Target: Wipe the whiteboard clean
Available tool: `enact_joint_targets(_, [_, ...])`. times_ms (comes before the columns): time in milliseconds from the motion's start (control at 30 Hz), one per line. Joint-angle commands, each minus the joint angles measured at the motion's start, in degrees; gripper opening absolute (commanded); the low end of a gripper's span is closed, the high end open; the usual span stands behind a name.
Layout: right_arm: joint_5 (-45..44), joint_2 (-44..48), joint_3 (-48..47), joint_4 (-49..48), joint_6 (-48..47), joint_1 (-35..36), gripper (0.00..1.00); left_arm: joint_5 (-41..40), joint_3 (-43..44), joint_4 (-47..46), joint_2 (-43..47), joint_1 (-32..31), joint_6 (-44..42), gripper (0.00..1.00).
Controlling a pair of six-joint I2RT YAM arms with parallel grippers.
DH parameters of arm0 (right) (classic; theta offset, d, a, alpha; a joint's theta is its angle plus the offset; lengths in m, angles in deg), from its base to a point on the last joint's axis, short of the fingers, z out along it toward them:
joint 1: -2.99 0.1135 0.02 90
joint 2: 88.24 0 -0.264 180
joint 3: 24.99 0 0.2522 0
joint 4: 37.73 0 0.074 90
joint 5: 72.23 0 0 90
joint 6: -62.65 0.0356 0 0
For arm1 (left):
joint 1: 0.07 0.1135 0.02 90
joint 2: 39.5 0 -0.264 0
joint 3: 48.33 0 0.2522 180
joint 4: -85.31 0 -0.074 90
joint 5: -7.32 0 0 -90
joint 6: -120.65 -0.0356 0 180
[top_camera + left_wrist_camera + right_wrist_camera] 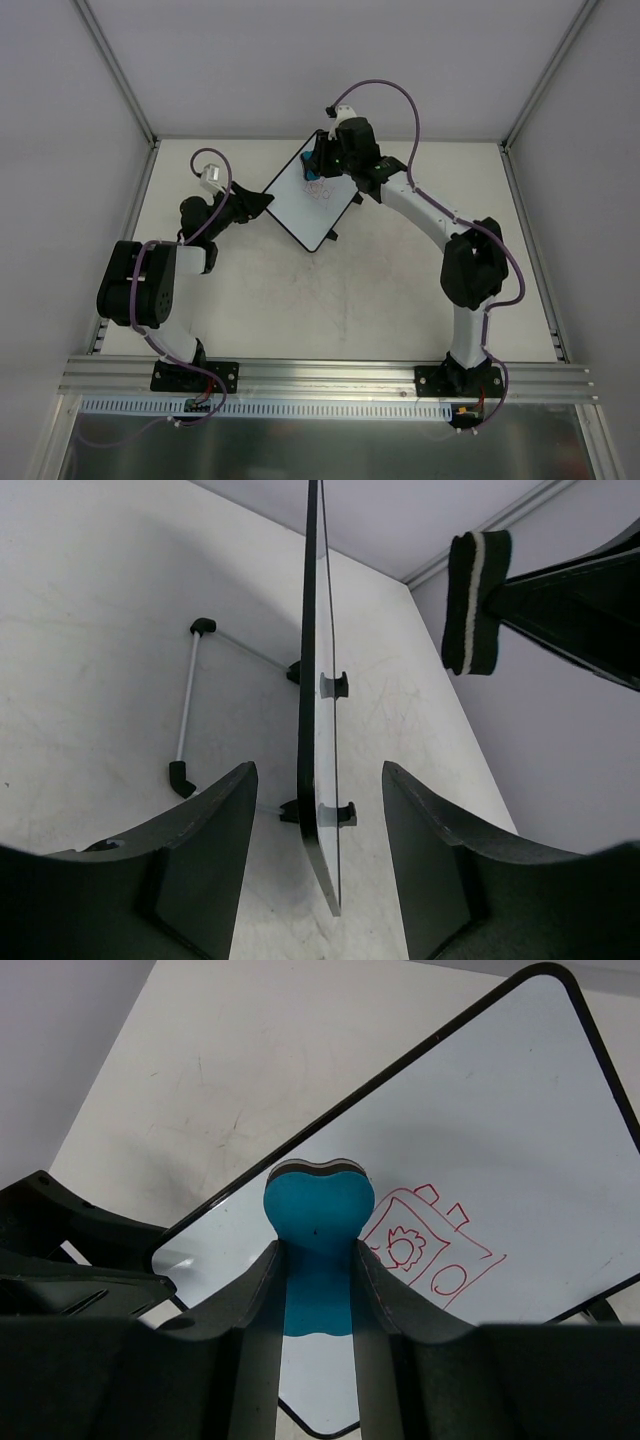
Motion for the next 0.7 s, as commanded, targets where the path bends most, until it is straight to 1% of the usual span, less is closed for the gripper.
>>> enact_joint_targets(0, [0.1, -0.8, -1.9, -4.5, 1.9, -0.2, 0.00, 3.8, 2.6, -5.6, -1.4, 0.7, 0.5, 0.53])
enact_joint_targets(167, [-0.9, -2.8, -2.0, -5.3, 3.1, -0.2, 0.00, 3.8, 2.6, -5.5, -2.0, 0.7, 0.1, 0.52])
enact_joint_targets(267, [-1.5, -3.7, -2.1, -5.3, 4.0, -0.3, 0.00, 4.2, 3.4, -2.9, -2.1, 0.7, -1.0, 0.45])
enact_joint_targets(367, [-0.8, -4.7, -2.6, -5.3, 4.3, -0.2, 0.00, 3.1, 2.5, -2.8, -1.8, 0.7, -1.6, 0.41])
enact_joint_targets(567, [-0.3, -5.9, -3.5, -5.3, 4.5, -0.2, 0.00, 2.4, 2.2, -3.3, -2.2, 0.7, -1.9, 0.38])
enact_joint_targets(667, [-0.3, -6.3, -4.0, -5.3, 4.3, -0.3, 0.00, 2.4, 2.3, -3.0, -2.3, 0.7, -2.0, 0.38])
